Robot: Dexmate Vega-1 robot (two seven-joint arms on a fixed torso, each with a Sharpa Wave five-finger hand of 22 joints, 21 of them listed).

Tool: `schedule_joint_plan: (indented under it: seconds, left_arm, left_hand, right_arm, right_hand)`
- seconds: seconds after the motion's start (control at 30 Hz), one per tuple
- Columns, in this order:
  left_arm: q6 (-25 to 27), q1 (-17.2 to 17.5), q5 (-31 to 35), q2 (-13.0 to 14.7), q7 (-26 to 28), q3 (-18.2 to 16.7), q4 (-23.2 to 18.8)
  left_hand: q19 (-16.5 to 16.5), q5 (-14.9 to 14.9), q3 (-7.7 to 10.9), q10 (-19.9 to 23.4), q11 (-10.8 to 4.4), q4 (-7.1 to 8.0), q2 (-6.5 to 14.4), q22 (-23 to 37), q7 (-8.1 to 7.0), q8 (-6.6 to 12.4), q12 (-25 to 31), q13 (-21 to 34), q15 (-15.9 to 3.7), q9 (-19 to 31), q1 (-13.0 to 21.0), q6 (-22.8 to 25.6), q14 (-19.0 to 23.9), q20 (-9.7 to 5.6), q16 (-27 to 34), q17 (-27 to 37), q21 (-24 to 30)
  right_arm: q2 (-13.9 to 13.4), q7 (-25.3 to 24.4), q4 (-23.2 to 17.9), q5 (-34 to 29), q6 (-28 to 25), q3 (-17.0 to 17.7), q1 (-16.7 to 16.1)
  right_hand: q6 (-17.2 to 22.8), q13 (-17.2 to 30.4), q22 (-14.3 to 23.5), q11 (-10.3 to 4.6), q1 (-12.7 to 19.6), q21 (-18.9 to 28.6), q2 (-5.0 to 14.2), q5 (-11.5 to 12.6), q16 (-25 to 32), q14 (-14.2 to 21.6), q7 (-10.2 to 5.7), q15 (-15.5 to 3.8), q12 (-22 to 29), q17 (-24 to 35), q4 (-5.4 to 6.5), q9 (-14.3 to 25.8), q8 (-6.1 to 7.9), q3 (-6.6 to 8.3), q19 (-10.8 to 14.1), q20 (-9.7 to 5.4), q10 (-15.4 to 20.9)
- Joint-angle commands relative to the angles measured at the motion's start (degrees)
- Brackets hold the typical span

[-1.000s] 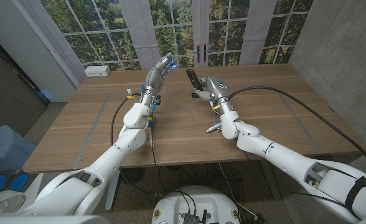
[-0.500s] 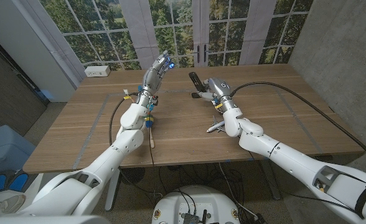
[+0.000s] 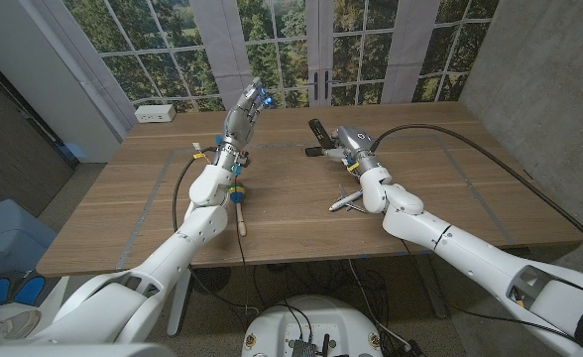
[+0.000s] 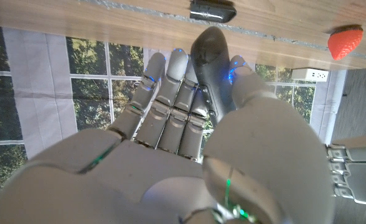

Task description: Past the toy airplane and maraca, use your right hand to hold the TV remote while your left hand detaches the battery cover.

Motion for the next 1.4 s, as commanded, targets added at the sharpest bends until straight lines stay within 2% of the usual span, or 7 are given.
schedule_joint_plan:
  seconds: [0.03, 0.23, 0.43, 0.53, 1.03, 1.3, 1.4]
  left_arm:
    - [-0.78, 0.16, -0.38, -0.67, 1.49, -0.98, 0.26]
    - [0.68, 0.43, -0.38, 0.16, 2.19, -1.14, -0.76]
    - [1.24, 0.53, -1.15, 0.17, 1.85, -1.39, -0.80]
    - [1.11, 0.60, -1.36, 0.16, 1.84, -1.62, -0.70]
    - [0.88, 1.17, -1.92, 0.36, 1.79, -2.30, -0.70]
    - [0.86, 1.18, -2.30, 0.54, 1.16, -2.50, -0.51]
    - [0.79, 1.07, -2.51, 0.49, 0.81, -2.56, -0.27]
  left_hand:
    - [-1.22, 0.70, 1.14, -1.98, 0.00, 0.31, 2.67, 0.02, 0.51, 0.19, 0.00, 0.11, -2.68, -0.03, -0.10, -1.43, -1.80, 0.09, -0.08, 0.05, -1.11]
    - [-1.66, 0.77, 1.57, -3.60, 0.09, 0.16, 3.51, 0.01, 1.11, 0.01, -0.08, 0.08, -2.39, -0.05, -0.39, -3.18, -3.24, 0.15, -0.15, -0.07, -1.91]
    - [-1.12, 1.07, 2.70, -4.04, 0.98, 1.13, 6.11, 0.05, 2.62, 0.22, 0.28, 0.06, -1.49, -0.04, -0.69, -4.23, -3.62, 0.62, 0.26, 0.10, -2.35]
    - [-1.09, 1.12, 2.91, -4.36, 1.11, 1.41, 6.39, 0.06, 2.85, 0.21, 0.24, 0.06, -1.42, -0.04, -0.81, -4.54, -3.75, 0.64, 0.31, 0.14, -2.46]
    - [-0.88, 1.24, 3.45, -4.65, 1.31, 2.41, 6.59, 0.08, 3.05, 0.37, 0.38, 0.06, -1.03, -0.04, -1.43, -4.88, -4.11, 0.63, 0.44, 0.25, -2.83]
    - [-0.78, 1.24, 3.52, -4.68, 1.36, 2.59, 6.25, 0.08, 3.06, 0.42, 0.45, 0.05, -0.97, -0.05, -1.70, -4.96, -4.17, 0.53, 0.46, 0.22, -2.97]
    - [-0.75, 1.23, 3.55, -4.75, 1.37, 2.64, 6.08, 0.08, 3.07, 0.46, 0.46, 0.05, -0.99, -0.05, -1.82, -4.95, -4.18, 0.52, 0.46, 0.20, -3.05]
  right_arm:
    - [-0.82, 6.30, -2.86, -0.64, -8.13, -1.05, 1.38]
    - [-1.02, 9.76, -3.50, -1.64, -12.90, -2.49, 2.80]
    - [-1.09, 13.48, -3.81, -2.71, -17.30, -4.42, 4.56]
    - [-0.73, 16.71, -3.58, -3.70, -20.86, -6.12, 6.24]
    - [0.01, 24.62, -0.37, -5.21, -28.89, -12.28, 12.05]
    - [1.38, 32.49, 2.45, -6.73, -36.74, -18.20, 17.57]
    - [3.06, 33.20, 6.33, -9.71, -40.94, -22.92, 20.20]
  right_hand:
    - [-0.25, 0.17, -0.05, -1.40, 4.59, 0.43, 4.81, 0.33, -0.12, 0.28, 0.06, -3.32, -0.15, 0.28, 1.64, 0.08, -0.12, 2.43, -0.38, -2.48, 1.32]
    - [-0.42, 0.25, -0.07, -1.44, 4.62, 0.55, 4.86, 0.33, -0.13, 0.32, 0.14, -3.34, -0.23, 0.20, 1.63, 0.11, -0.21, 2.35, -0.51, -2.40, 1.43]
    - [-0.44, 0.31, -0.08, -1.13, 4.75, 0.60, 4.99, 0.39, -0.09, 0.33, 0.34, -3.34, -0.36, 0.25, 1.60, 0.13, -0.24, 2.39, -0.75, -2.47, 1.35]
    - [-0.59, 0.42, -0.09, -1.21, 4.73, 0.62, 5.02, 0.39, -0.05, 0.35, 0.35, -3.30, -0.39, 0.25, 1.63, 0.14, -0.32, 2.32, -0.87, -2.47, 1.28]
    - [-0.60, 0.51, -0.15, -1.03, 4.95, 0.99, 5.13, 0.37, -0.05, 0.13, 0.48, -3.29, -0.82, 0.13, 1.58, 0.21, -0.42, 1.98, -1.04, -2.47, 1.25]
    - [-0.80, 0.78, -0.17, -0.92, 4.98, 1.10, 5.15, 0.36, -0.01, -0.01, 0.50, -3.26, -0.88, 0.25, 1.61, 0.24, -0.54, 1.92, -1.21, -2.47, 1.20]
    - [-0.77, 0.68, -0.18, -0.94, 4.99, 1.17, 5.26, 0.36, -0.08, -0.02, 0.47, -3.31, -0.98, 0.09, 1.65, 0.25, -0.54, 1.87, -1.18, -2.43, 1.29]
